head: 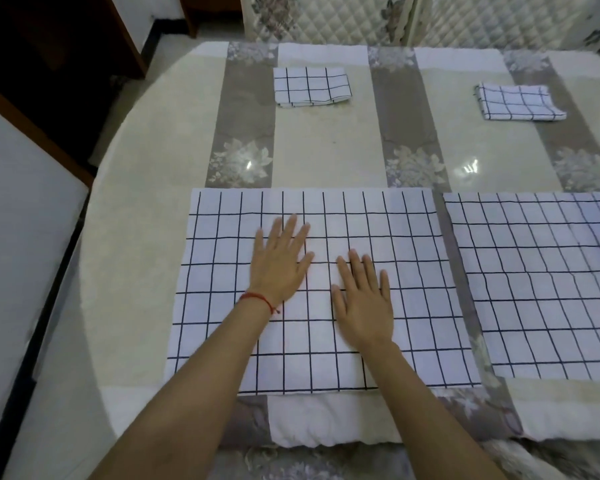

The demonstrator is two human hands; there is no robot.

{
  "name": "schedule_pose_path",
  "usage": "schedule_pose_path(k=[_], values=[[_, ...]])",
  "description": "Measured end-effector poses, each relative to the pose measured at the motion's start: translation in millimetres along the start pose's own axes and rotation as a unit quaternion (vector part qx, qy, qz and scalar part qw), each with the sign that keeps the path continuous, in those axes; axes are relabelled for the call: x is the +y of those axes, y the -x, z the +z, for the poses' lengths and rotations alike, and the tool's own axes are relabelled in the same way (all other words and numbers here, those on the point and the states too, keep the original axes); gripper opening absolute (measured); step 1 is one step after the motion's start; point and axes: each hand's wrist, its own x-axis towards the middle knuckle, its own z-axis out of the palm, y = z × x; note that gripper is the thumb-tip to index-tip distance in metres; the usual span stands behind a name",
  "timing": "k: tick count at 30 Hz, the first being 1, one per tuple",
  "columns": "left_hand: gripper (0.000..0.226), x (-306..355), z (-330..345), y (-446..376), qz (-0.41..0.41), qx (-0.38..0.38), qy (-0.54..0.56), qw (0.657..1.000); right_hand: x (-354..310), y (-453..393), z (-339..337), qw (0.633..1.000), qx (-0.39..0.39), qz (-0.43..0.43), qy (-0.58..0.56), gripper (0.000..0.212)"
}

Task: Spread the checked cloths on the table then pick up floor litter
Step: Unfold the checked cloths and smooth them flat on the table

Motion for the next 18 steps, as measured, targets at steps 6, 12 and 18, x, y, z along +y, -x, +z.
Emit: schedule_pose_path(k=[6, 12, 18], values=[[0.062, -32, -12, 3, -0.189, 0.047, 0.056, 0.979, 0, 1, 1, 1.0, 0.008, -0.003, -0.013, 0.057], [0.061, 8, 14, 68, 0.032, 0.004, -0.014, 0.999, 0, 1, -1, 1.0, -0.003, -0.002, -0.001, 0.059], [0.079, -43, 9, 79, -0.083, 0.018, 0.037, 0.996, -1, 2, -4, 1.0, -0.026, -0.005, 0.004, 0.066]])
